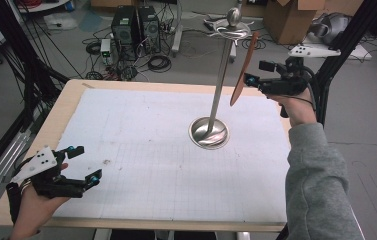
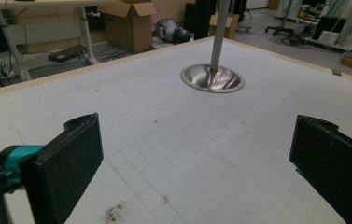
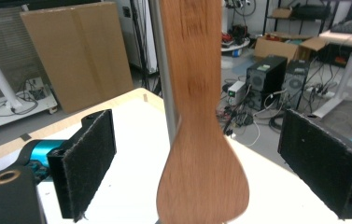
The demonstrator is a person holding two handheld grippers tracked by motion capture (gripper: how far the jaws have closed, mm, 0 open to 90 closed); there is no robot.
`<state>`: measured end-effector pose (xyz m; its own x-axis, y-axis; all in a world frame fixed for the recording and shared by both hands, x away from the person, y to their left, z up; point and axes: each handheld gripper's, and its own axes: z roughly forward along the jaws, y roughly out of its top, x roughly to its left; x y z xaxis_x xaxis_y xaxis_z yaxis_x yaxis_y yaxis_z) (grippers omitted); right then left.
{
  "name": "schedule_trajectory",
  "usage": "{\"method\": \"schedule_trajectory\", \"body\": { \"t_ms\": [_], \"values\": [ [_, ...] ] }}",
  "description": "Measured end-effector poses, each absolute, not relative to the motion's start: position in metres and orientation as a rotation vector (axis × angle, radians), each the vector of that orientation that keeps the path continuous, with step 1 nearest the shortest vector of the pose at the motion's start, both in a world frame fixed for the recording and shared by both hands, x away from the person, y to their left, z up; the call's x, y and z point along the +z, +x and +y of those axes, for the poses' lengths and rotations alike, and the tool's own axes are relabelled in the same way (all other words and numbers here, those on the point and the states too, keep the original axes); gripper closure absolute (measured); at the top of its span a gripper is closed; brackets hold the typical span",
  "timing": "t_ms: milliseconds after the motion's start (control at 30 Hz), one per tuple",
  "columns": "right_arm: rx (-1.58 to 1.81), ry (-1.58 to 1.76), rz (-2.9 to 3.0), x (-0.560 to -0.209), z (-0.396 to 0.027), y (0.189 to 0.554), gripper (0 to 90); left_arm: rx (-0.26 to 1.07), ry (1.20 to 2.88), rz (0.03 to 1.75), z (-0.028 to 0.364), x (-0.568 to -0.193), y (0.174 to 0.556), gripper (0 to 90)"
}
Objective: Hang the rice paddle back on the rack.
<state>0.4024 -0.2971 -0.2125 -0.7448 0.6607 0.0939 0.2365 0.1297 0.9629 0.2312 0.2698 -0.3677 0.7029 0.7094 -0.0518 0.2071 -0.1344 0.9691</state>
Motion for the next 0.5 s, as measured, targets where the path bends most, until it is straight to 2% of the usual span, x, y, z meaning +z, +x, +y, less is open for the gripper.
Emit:
{"method": "schedule_trajectory", "body": {
  "t_ms": [500],
  "values": [
    [1.619,0.852,2.105,-0.237,-0.311,0.383,8.7,0.518,1.699,0.767,0.262,-0.372,0.237,3.2]
  ]
}}
